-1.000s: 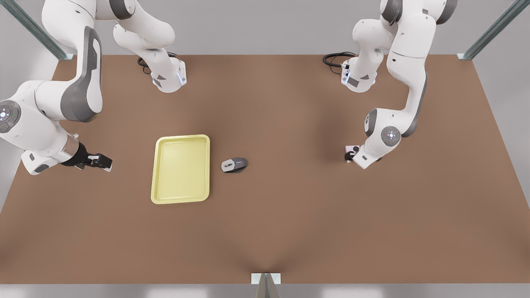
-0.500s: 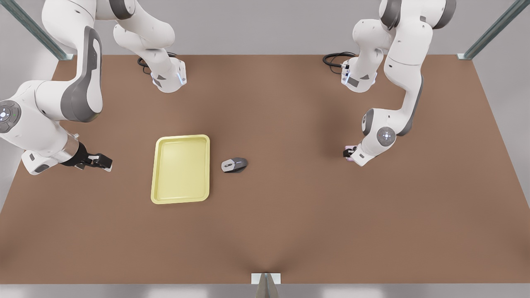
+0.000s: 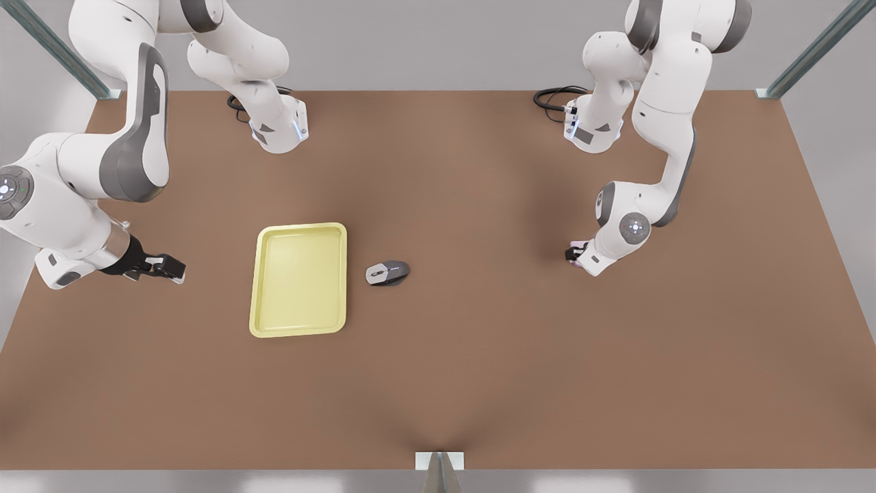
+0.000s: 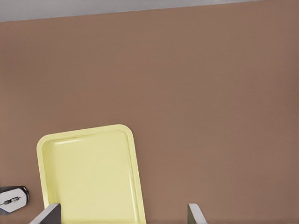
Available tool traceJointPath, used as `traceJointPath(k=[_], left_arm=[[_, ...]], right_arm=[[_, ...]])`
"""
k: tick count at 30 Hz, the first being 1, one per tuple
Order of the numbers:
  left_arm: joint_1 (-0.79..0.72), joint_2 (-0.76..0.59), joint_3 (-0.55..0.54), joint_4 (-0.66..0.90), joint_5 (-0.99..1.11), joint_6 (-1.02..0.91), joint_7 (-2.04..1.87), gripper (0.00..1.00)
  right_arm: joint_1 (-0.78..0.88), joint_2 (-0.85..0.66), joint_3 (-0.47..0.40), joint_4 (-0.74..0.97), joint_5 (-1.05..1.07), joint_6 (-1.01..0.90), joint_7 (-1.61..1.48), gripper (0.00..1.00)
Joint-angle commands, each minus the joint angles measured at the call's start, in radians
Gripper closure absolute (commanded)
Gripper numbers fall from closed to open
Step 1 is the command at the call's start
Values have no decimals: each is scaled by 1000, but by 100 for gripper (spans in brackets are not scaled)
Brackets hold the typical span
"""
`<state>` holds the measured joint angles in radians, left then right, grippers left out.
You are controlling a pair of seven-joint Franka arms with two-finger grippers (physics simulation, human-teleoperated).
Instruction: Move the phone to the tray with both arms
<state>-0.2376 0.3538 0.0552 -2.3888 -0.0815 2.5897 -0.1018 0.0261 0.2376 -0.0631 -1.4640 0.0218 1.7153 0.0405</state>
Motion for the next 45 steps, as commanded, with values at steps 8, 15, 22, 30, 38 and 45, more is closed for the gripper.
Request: traceJointPath(k=[8, 15, 22, 30, 38, 45], left_arm=[[0, 7, -1, 3, 2, 1, -13, 2], [0, 7, -1, 6, 0, 0, -15, 13], [0, 2, -3, 20, 0, -13, -13, 12], [-2, 24, -3, 19, 3, 7, -6, 0], [0, 14, -3, 19, 3, -3, -6, 26], [-2, -9, -1, 59, 3, -72, -1, 25]], right_arm=[[0, 3, -1, 1, 1, 0, -1, 0], [0, 3, 0, 1, 1, 0, -1, 0], [0, 3, 0, 8, 1, -3, -1, 0], [-5, 0, -1, 8, 1, -13, -1, 0], [-6, 3, -1, 10, 4, -2, -2, 0], [-8, 3, -1, 10, 4, -3, -2, 0]])
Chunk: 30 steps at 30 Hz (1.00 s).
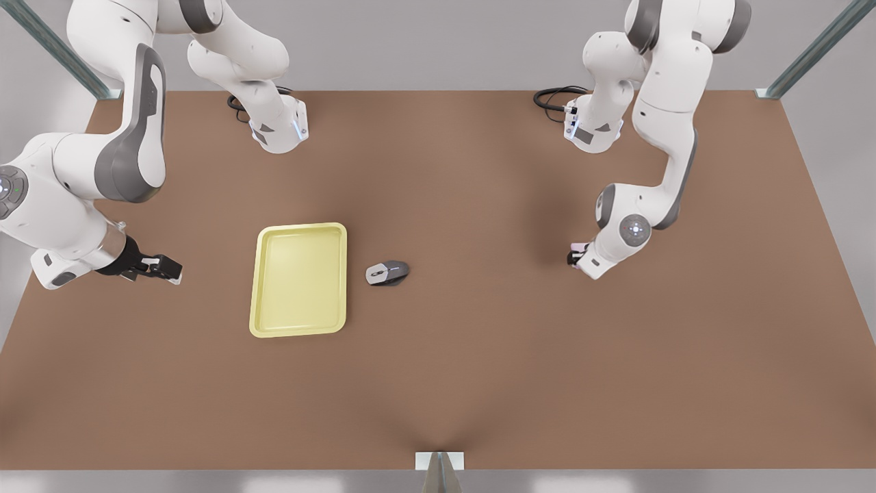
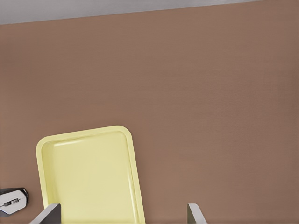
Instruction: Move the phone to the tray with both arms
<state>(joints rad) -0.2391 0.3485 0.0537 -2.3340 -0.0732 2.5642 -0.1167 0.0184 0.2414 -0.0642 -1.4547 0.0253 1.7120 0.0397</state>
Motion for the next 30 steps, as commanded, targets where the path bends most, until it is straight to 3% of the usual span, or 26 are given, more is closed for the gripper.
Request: traceJointPath(k=[1, 6, 11, 16, 17, 22, 30], left_arm=[[0, -8, 0, 33, -5, -85, 12, 25], [-17, 3, -5, 186, -8, -226, -11, 25], [-183, 78, -8, 467, -22, -391, -247, 25], [-334, 297, -18, 857, -109, -467, -498, 25], [-382, 389, -17, 1001, -123, -483, -581, 25], [-459, 572, -14, 1275, -119, -460, -718, 24], [-503, 718, -3, 1418, -116, -239, -821, 24]], right_arm=[[0, -2, 0, 1, 1, -5, -1, 0], [0, -1, 0, 1, 1, -3, -4, 0], [2, -5, 1, 13, -4, -12, -32, 0], [15, 1, 12, 17, -2, 1, -80, 0], [17, 1, 12, 19, -1, 1, -70, 0], [18, -4, 29, 17, -8, -9, -70, 0], [18, -1, 29, 19, -8, -6, -69, 0]])
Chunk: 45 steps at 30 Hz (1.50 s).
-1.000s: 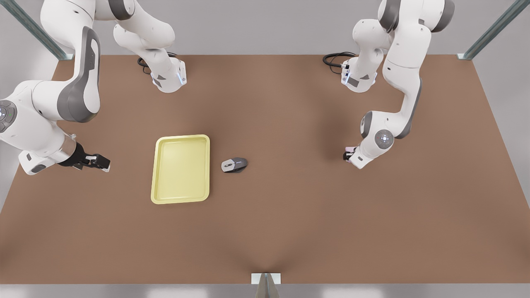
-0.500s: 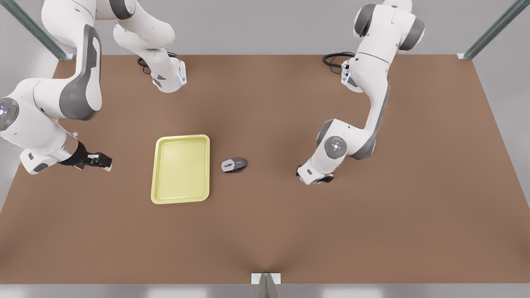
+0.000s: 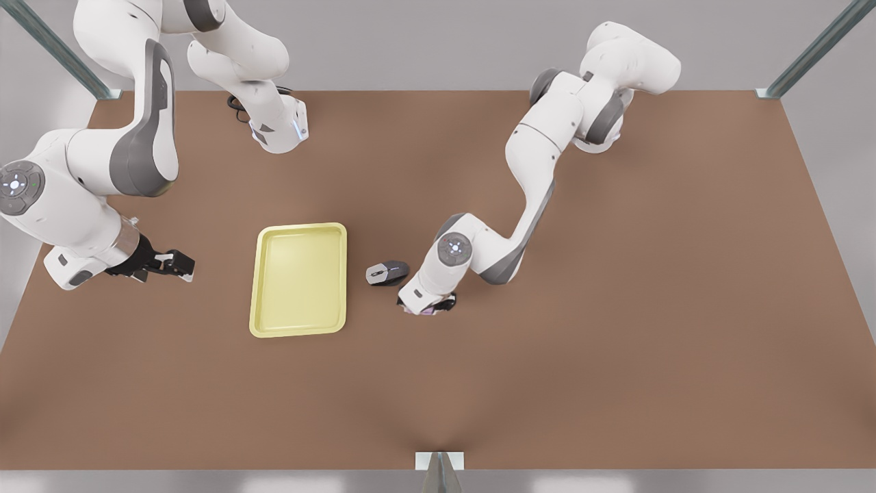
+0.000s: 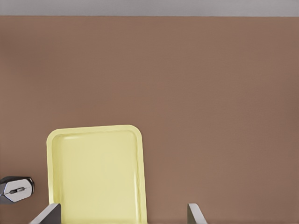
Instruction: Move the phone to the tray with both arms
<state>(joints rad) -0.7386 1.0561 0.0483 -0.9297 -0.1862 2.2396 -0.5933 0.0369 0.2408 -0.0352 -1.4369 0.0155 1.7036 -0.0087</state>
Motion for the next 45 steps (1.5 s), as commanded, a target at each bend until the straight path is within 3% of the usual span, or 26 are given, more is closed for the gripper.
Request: traceJointPath(k=[1, 7, 9, 12, 13, 16, 19, 23, 25, 26, 27, 35, 40, 45], left_arm=[[-4, 16, 4, 17, 4, 100, -339, 24], [-8, 41, 1, 40, 142, 83, -132, 16], [-25, 64, -4, 52, 142, 103, -65, 0], [-42, 81, -44, 68, 129, 147, -57, 0], [36, 10, -117, 66, 131, -7, 19, 0], [180, -228, -111, 14, 143, -419, 159, 0], [369, -487, -111, -325, 131, -465, 472, 0], [568, -634, -111, -411, 111, -598, 641, 0], [627, -775, -61, -419, 93, -738, 764, 0], [627, -896, -30, -556, 93, -698, 765, 0], [627, -1035, -28, -813, 94, -456, 765, 0], [627, -1027, -27, -813, 103, -486, 765, 0], [627, -1025, -27, -814, 105, -488, 765, 0], [627, -1019, -27, -814, 106, -505, 753, 0]], right_arm=[[0, 0, 0, 1, 0, 4, -20, 0], [0, 0, 0, 3, -2, 4, -19, 0], [0, 0, -2, 1, 0, -1, -20, 0], [0, 2, 0, 1, 0, 1, -20, 0], [0, 2, -2, 3, 0, 1, -20, 0], [26, 25, 8, 3, -2, 8, -14, 0], [126, 117, 11, 82, 4, 21, 237, 0], [126, 222, 156, 93, 1, 137, 423, 0], [179, 305, 166, 110, -8, 148, 455, 0], [187, 345, 167, 110, -9, 214, 490, 0], [190, 373, 167, 112, -9, 267, 489, 0], [233, 502, 166, 113, -6, 484, 493, 0], [345, 752, 164, 498, -6, 468, 730, 0], [475, 830, 129, 607, -6, 398, 840, 0]])
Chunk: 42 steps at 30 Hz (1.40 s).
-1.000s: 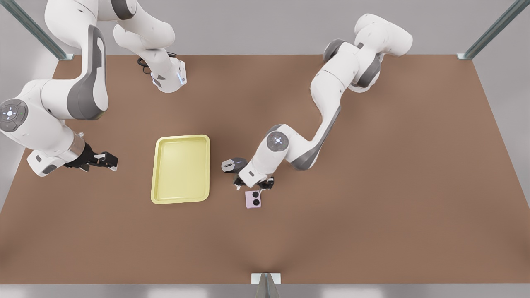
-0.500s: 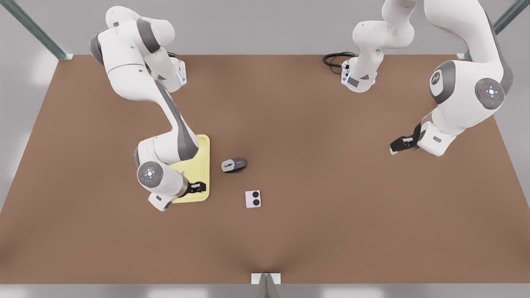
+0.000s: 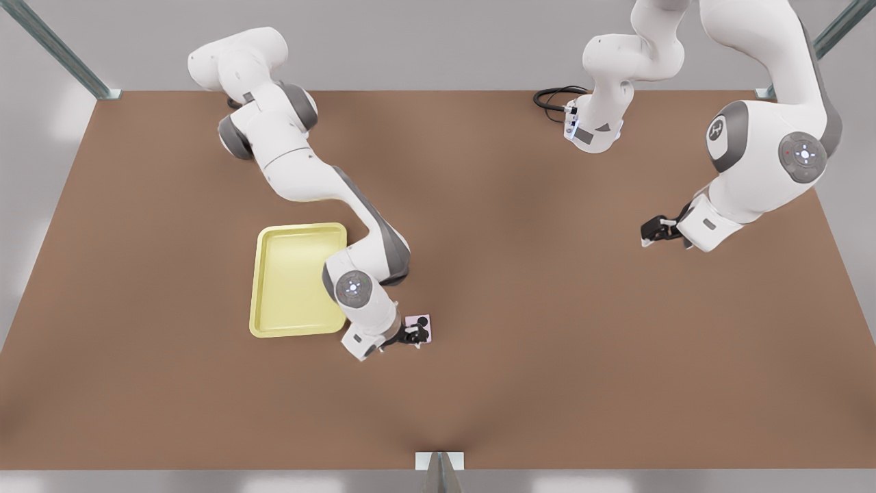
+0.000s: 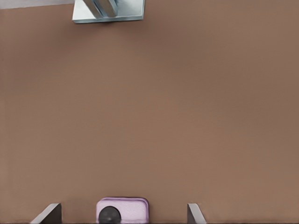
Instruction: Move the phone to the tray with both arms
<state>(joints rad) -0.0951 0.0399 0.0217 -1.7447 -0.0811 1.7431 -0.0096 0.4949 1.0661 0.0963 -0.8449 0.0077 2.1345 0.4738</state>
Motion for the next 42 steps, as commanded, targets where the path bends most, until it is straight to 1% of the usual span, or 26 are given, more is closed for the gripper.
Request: traceJointPath(k=[1, 4, 12, 15, 20, 25, 31, 38, 42], left_arm=[[-17, 9, 0, -1, 3, -7, 169, 0], [-17, 5, 4, -16, 3, -7, 169, 0], [-17, 5, 6, -16, 41, -1, 168, 0], [-17, 6, 6, -22, 41, 6, 168, 0], [-17, 6, 6, -36, 41, 7, 168, 0], [-17, 9, 6, -38, 41, 12, 168, 0], [-17, 18, 6, -39, 41, 22, 168, 0], [-17, 20, 7, -39, 43, 24, 168, 0], [-17, 21, 17, -38, 44, 24, 168, 0]], right_arm=[[21, 2, 0, 15, 1, -53, 359, 0], [40, 11, -1, 15, 1, -54, 342, 0], [63, 106, -23, 18, -14, -28, 399, 0], [85, 106, -20, 29, -71, -97, 384, 0], [108, 114, -21, 46, -92, -103, 384, 0], [108, 132, -35, 53, -92, -87, 399, 0], [109, 166, -35, 53, -92, -10, 399, 0], [109, 167, -46, 50, -92, 10, 385, 2], [108, 167, -46, 46, -112, 5, 316, 2]])
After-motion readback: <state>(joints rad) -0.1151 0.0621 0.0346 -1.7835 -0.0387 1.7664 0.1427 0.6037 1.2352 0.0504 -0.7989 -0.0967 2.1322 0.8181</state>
